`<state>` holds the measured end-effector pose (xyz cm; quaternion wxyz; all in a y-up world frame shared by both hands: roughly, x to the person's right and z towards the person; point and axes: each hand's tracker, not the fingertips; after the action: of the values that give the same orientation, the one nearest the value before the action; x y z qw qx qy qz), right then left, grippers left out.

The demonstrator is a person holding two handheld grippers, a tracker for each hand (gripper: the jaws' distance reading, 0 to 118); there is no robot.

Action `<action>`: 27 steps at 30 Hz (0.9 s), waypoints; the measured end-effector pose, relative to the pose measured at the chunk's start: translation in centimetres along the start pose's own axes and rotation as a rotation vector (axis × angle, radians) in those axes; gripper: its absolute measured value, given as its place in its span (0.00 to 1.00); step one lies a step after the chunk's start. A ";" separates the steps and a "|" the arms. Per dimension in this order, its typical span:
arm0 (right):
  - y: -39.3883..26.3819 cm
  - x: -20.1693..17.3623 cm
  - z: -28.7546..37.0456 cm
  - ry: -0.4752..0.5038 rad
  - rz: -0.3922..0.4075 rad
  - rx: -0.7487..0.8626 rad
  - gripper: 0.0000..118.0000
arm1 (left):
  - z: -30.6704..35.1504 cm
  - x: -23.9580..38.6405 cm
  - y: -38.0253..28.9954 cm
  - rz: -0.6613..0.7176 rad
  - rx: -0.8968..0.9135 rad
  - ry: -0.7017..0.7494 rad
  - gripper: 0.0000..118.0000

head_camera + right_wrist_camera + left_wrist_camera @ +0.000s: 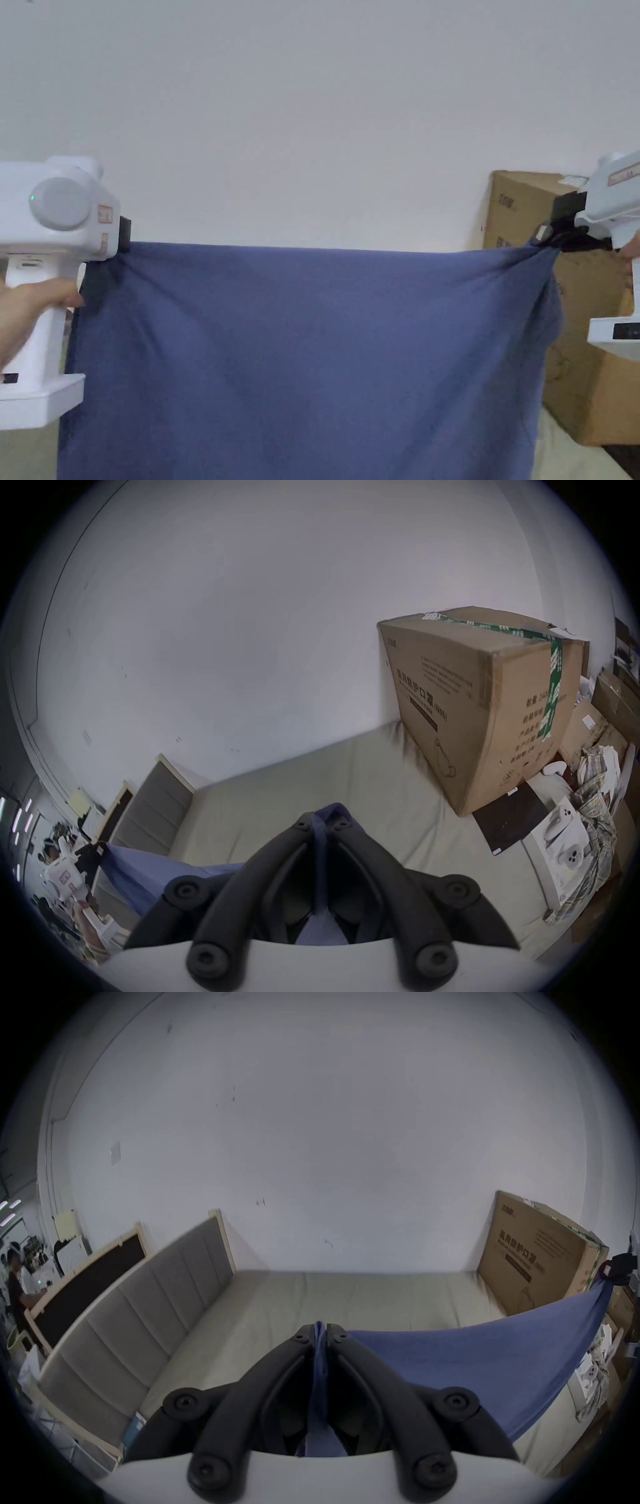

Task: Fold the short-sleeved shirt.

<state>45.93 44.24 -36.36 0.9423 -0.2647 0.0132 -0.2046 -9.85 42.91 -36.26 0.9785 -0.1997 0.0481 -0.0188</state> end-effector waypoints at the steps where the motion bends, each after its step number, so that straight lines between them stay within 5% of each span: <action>1: 1.1 -0.7 0.0 -0.001 -0.007 0.023 0.03 | -0.3 -0.4 1.4 0.018 0.004 -0.006 0.04; 8: 10.0 -6.7 -1.7 0.035 -0.109 0.114 0.03 | -4.2 -0.6 10.1 -0.083 0.069 0.106 0.04; 10: 12.1 -8.3 -2.0 0.029 -0.122 0.157 0.03 | -4.8 -1.3 12.4 -0.022 0.094 0.091 0.04; 18: 15.2 -12.2 -3.3 0.037 -0.045 0.212 0.03 | -9.1 -3.0 18.8 0.029 0.148 0.154 0.04; 23: 13.8 -11.8 -6.3 0.071 -0.059 0.187 0.03 | -10.6 -2.9 17.6 0.011 0.205 0.212 0.04; 27: 11.3 -10.7 -10.3 0.011 0.005 0.128 0.03 | -14.0 -2.5 14.4 -0.078 0.110 0.210 0.04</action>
<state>39.01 52.12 -51.76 0.9577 -0.2028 0.0061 -0.2042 -13.51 50.85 -54.56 0.9761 -0.1446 0.1414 -0.0801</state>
